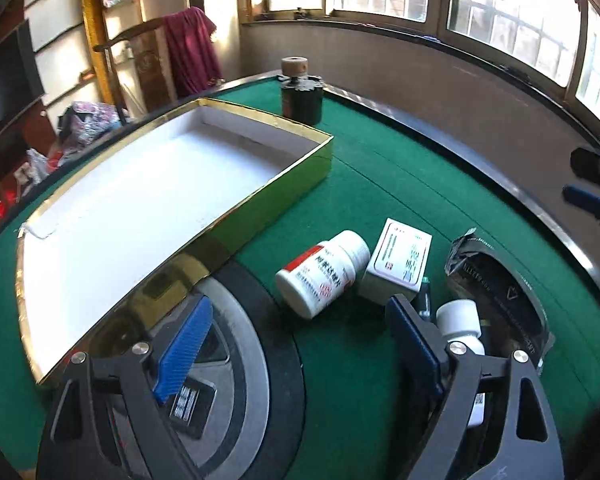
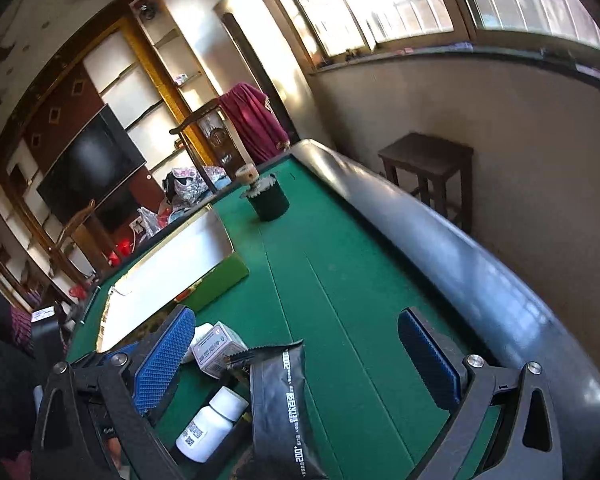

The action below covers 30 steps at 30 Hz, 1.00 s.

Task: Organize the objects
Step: 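Grasp the white bottle with red label with the left gripper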

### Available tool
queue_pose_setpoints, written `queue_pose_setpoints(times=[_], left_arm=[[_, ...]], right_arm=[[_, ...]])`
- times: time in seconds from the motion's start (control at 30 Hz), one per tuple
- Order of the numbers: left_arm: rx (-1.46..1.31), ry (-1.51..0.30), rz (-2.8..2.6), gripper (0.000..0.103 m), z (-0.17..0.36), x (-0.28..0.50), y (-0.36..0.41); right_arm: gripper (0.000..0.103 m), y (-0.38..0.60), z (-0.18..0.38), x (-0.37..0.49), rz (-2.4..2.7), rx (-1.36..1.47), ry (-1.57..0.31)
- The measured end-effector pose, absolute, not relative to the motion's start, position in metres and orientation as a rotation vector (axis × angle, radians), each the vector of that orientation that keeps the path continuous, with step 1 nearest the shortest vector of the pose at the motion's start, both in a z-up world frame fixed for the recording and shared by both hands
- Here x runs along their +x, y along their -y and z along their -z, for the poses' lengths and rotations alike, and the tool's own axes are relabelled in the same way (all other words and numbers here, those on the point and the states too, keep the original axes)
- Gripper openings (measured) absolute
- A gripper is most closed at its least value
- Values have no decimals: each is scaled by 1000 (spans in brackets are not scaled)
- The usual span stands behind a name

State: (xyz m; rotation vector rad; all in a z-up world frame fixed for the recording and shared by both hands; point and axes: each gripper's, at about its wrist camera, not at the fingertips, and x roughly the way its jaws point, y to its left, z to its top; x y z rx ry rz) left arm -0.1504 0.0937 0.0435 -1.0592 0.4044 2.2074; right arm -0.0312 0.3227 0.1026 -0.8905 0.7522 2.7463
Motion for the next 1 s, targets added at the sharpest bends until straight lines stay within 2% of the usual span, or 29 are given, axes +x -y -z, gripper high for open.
queue_pose_setpoints(times=[0.2,0.27,0.3,0.37,0.4,0.43,0.57,0.63,0.7,0.77,0.8,1.0], left_arm=[[-1049,-428,-2165,87,-33,-160,-109],[-1055,-413,-2127,77,-28,-161,-114],[-1061,-413,-2105,68,-26,-162,-117],[-1077,-411,-2068,59,-22,-164,-124],[-1090,-394,-2047,47,-21,-165,-125],[-1102,-382,-2028,41,-19,-165,-127],[-1090,-341,-2031,42,-19,-166,-130],[-1091,-323,-2027,47,-18,-166,-135],[-1081,-345,-2044,47,-17,-164,-139],[-1077,-388,-2075,42,-17,-161,-143],[-1079,-412,-2105,33,-16,-161,-144],[-1106,-383,-2200,33,-23,-156,-128]], right_arm=[[103,-327,-90,-35,-2710,-963,-834],[103,-327,-87,-35,-2699,-970,-830],[103,-327,-86,-36,-2696,-976,-828],[103,-326,-83,-37,-2687,-998,-828],[103,-326,-82,-38,-2683,-1010,-831],[103,-326,-80,-39,-2681,-1023,-836],[103,-324,-74,-43,-2669,-1062,-841],[103,-323,-72,-44,-2665,-1075,-838],[103,-322,-70,-47,-2662,-1085,-831],[103,-321,-68,-48,-2658,-1094,-820],[103,-321,-67,-48,-2657,-1096,-818],[103,-320,-64,-53,-2644,-1109,-789]])
